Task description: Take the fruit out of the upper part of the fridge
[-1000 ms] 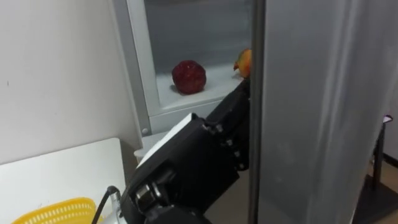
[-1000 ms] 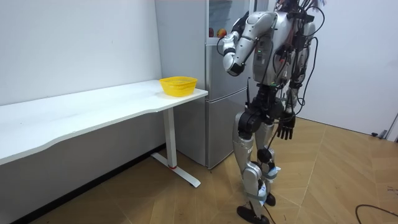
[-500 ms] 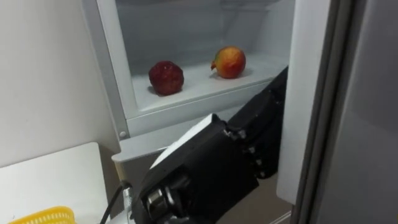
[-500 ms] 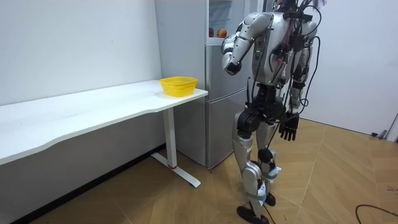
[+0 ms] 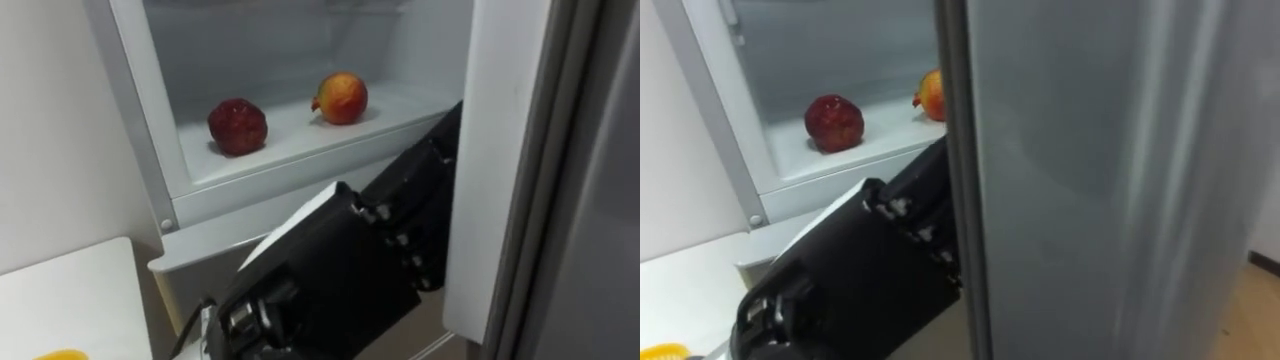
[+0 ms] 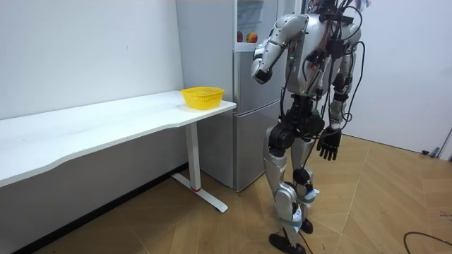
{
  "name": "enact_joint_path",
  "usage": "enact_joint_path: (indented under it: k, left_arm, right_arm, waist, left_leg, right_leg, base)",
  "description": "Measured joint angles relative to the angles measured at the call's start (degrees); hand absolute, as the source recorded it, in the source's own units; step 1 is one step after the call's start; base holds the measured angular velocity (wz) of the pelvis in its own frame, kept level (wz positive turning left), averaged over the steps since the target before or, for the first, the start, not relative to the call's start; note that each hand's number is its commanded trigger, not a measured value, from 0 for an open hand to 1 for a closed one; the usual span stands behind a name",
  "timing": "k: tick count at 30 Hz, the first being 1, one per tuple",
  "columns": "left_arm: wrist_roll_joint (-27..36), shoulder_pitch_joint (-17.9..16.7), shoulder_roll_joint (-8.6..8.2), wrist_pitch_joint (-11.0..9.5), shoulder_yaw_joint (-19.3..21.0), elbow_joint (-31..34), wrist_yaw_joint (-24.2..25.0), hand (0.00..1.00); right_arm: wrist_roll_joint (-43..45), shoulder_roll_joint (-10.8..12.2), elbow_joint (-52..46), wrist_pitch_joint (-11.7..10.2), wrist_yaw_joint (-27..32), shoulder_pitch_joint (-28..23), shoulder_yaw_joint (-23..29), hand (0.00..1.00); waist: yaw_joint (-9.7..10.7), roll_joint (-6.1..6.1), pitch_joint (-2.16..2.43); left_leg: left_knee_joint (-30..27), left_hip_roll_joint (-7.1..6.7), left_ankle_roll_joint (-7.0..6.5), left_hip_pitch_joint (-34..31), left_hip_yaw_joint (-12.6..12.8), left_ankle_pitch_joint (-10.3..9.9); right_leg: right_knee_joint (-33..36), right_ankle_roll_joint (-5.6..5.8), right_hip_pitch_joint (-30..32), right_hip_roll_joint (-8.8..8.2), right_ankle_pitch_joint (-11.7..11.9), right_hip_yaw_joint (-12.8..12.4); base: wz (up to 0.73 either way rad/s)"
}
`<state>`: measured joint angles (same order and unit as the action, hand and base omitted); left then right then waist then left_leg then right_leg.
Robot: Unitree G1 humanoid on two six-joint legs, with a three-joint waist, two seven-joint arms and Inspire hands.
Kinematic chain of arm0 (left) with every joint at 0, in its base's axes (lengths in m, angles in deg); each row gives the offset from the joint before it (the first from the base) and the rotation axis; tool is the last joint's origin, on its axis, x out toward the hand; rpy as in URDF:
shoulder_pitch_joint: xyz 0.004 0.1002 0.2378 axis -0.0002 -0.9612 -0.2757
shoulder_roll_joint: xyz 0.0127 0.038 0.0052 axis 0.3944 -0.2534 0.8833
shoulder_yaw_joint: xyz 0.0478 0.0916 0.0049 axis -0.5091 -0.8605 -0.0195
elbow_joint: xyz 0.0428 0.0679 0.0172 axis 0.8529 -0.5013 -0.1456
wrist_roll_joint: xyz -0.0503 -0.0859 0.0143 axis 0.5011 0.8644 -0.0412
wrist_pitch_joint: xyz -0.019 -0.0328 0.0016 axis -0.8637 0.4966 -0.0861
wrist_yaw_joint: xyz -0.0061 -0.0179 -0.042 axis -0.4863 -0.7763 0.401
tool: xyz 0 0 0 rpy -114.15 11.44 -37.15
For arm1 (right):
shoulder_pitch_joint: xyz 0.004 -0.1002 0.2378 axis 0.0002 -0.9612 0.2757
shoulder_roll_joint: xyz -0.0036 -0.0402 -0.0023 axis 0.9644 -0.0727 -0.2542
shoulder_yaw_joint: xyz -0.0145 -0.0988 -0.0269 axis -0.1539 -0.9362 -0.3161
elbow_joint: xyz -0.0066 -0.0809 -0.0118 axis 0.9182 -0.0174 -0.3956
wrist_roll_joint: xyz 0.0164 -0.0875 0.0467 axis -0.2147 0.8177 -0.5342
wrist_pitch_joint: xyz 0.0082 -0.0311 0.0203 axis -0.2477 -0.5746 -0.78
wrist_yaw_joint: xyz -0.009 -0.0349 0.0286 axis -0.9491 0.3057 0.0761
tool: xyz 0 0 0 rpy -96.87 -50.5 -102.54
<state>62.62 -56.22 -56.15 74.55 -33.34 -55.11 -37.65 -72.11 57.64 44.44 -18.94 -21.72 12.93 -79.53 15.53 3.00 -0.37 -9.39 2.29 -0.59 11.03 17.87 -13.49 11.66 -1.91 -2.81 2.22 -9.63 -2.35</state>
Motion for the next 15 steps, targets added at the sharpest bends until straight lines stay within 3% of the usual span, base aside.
enact_joint_path:
  k: [7, 15]
  left_arm:
    - [0.2, 2.3, -0.03, 0.0, -2.1, -1.2, -0.4, 0.00]
    - [0.7, 4.2, -0.28, 0.0, -3.4, -1.2, -0.6, 0.00]
  right_arm:
    - [-3.5, 0.0, 1.4, 0.4, 0.0, -0.4, 0.0, 0.00]
    - [-3.6, -1.4, 1.6, 0.2, -1.1, 0.8, 0.0, 0.00]
  waist:
    - [0.7, 0.06, -0.04]
    - [3.3, 0.96, -0.27]
  left_leg:
    - [0.0, -0.02, 0.00, -0.4, 0.7, 0.0]
    - [-0.1, 0.01, 0.00, -0.4, 1.0, 0.0]
  right_leg:
    - [-0.1, 0.04, 0.2, -0.01, 0.0, -0.4]
    - [0.0, 0.02, 0.8, 0.13, 0.0, -1.0]
  base:
    - [-0.02]
    - [-0.06]
